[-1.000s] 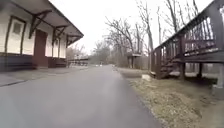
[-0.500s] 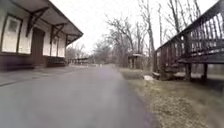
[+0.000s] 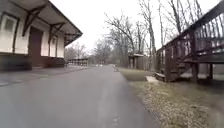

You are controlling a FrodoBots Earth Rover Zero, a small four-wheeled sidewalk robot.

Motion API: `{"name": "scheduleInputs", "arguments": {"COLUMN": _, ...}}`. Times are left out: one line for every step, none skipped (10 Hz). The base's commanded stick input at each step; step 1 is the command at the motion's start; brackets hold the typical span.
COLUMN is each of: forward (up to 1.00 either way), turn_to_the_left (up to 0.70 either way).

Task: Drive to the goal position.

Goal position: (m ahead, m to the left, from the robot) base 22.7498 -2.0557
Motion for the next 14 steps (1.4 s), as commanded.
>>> {"name": "scheduleInputs", "arguments": {"forward": 0.70, "turn_to_the_left": 0.00}}
{"name": "scheduleInputs", "arguments": {"forward": 0.70, "turn_to_the_left": 0.00}}
{"name": "scheduleInputs", "arguments": {"forward": 0.70, "turn_to_the_left": 0.00}}
{"name": "scheduleInputs", "arguments": {"forward": 0.70, "turn_to_the_left": 0.00}}
{"name": "scheduleInputs", "arguments": {"forward": 0.70, "turn_to_the_left": 0.00}}
{"name": "scheduleInputs", "arguments": {"forward": 0.70, "turn_to_the_left": 0.00}}
{"name": "scheduleInputs", "arguments": {"forward": 0.70, "turn_to_the_left": 0.00}}
{"name": "scheduleInputs", "arguments": {"forward": 0.70, "turn_to_the_left": 0.00}}
{"name": "scheduleInputs", "arguments": {"forward": 0.70, "turn_to_the_left": 0.00}}
{"name": "scheduleInputs", "arguments": {"forward": 0.70, "turn_to_the_left": 0.00}}
{"name": "scheduleInputs", "arguments": {"forward": 0.70, "turn_to_the_left": 0.00}}
{"name": "scheduleInputs", "arguments": {"forward": 0.70, "turn_to_the_left": 0.00}}
{"name": "scheduleInputs", "arguments": {"forward": 0.70, "turn_to_the_left": 0.00}}
{"name": "scheduleInputs", "arguments": {"forward": 0.70, "turn_to_the_left": 0.00}}
